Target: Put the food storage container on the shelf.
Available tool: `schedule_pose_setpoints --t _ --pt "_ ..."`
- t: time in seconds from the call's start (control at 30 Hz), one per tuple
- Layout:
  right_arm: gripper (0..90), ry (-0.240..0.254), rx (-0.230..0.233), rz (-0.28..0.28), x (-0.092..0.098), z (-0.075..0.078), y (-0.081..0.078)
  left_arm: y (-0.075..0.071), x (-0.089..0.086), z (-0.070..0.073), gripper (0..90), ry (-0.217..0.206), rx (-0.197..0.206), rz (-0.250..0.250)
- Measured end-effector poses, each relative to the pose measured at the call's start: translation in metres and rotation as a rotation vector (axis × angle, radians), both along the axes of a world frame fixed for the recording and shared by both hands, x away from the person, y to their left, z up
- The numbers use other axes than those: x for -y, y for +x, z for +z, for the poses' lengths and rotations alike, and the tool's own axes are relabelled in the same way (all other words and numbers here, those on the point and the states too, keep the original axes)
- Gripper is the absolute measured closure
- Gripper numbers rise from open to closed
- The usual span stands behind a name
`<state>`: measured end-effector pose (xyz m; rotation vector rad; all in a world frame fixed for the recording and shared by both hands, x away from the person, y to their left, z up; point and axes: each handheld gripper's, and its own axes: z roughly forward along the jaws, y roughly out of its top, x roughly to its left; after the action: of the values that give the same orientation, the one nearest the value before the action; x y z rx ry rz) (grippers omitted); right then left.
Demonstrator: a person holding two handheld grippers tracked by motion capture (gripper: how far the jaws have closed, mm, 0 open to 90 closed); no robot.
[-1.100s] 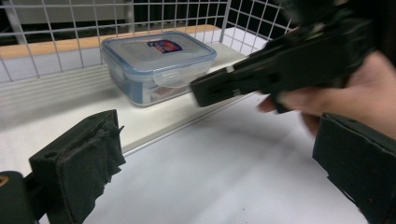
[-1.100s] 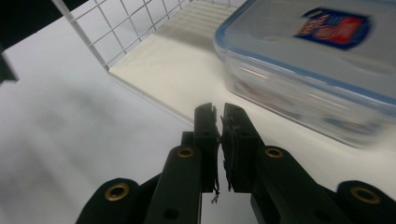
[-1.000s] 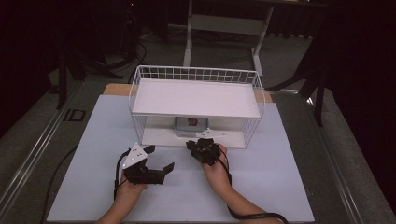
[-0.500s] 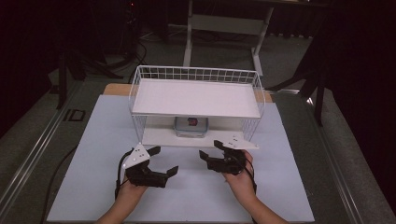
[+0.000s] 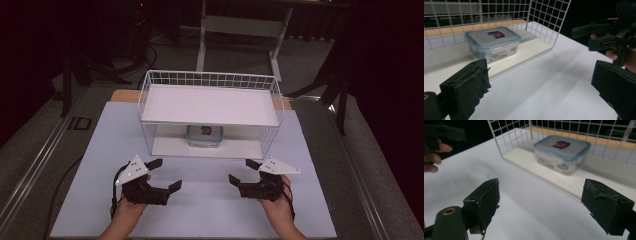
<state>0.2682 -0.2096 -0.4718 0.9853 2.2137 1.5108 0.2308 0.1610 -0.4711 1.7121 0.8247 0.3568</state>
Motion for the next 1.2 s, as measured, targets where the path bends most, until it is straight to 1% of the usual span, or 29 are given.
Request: schedule_pose_setpoints --t 0.07,0.13,0.2,0.23,0.3,0.37,0.43,0.5,0.53,0.6,0.67,0.73,0.83,0.9,1.0,1.03,1.07,1.13,1.2 --pt "14.9 -0.02 0.002 -0.017 0.006 -0.001 -0.002 -0.003 -0.003 -0.001 2.1 0.006 0.0 0.001" --pt "14.9 -0.007 -0.013 -0.021 0.012 -0.002 -0.003 -0.005 -0.007 -0.003 2.1 -0.005 0.0 -0.007" --pt "14.9 -0.017 -0.019 -0.028 0.017 -0.004 -0.005 -0.006 -0.01 -0.005 2.1 -0.001 -0.003 0.002" --pt "14.9 -0.015 -0.021 -0.029 0.019 -0.005 -0.006 -0.006 -0.012 -0.007 2.2 -0.007 -0.005 0.003" --pt "14.9 -0.031 -0.022 -0.036 0.024 -0.007 -0.007 -0.006 -0.015 -0.01 2.1 0.0 -0.014 0.014" --pt "15.0 -0.026 -0.027 -0.036 0.029 -0.008 -0.008 -0.006 -0.017 -0.013 2.2 0.003 -0.021 0.028" --pt "15.0 -0.046 -0.023 -0.041 0.033 -0.009 -0.008 -0.006 -0.02 -0.017 2.1 0.008 -0.024 0.038" --pt "15.0 -0.044 -0.032 -0.048 0.038 -0.011 -0.008 -0.006 -0.022 -0.021 2.2 0.017 -0.021 0.047" --pt "15.0 -0.051 -0.031 -0.053 0.04 -0.011 -0.009 -0.006 -0.023 -0.023 2.2 0.019 -0.022 0.05" --pt "15.0 -0.045 -0.019 -0.059 0.044 -0.014 -0.01 -0.006 -0.024 -0.026 2.1 0.022 -0.027 0.05" --pt "15.0 -0.055 -0.001 -0.056 0.046 -0.018 -0.01 -0.006 -0.024 -0.029 2.2 0.029 -0.027 0.051" --pt "15.0 -0.08 0.011 -0.048 0.047 -0.022 -0.01 -0.005 -0.024 -0.032 2.1 0.035 -0.036 0.049" --pt "15.0 -0.085 0.012 -0.033 0.048 -0.027 -0.009 -0.004 -0.023 -0.035 2.1 0.053 -0.033 0.037" --pt "15.0 -0.094 0.034 -0.021 0.048 -0.03 -0.008 -0.004 -0.023 -0.036 2.1 0.052 -0.029 0.032" --pt "15.0 -0.08 0.029 -0.001 0.048 -0.034 -0.007 -0.004 -0.023 -0.037 2.1 0.055 -0.024 0.032" --pt "15.0 -0.092 0.03 0.0 0.048 -0.036 -0.007 -0.004 -0.023 -0.038 2.1 0.054 -0.024 0.032" --pt "15.0 -0.097 0.022 0.008 0.047 -0.038 -0.006 -0.004 -0.023 -0.038 2.1 0.058 -0.023 0.033" --pt "15.0 -0.093 0.007 0.021 0.047 -0.041 -0.004 -0.004 -0.023 -0.039 2.1 0.055 -0.025 0.031" --pt "15.0 -0.106 0.001 0.03 0.047 -0.044 -0.002 -0.005 -0.022 -0.039 2.1 0.057 -0.028 0.031"
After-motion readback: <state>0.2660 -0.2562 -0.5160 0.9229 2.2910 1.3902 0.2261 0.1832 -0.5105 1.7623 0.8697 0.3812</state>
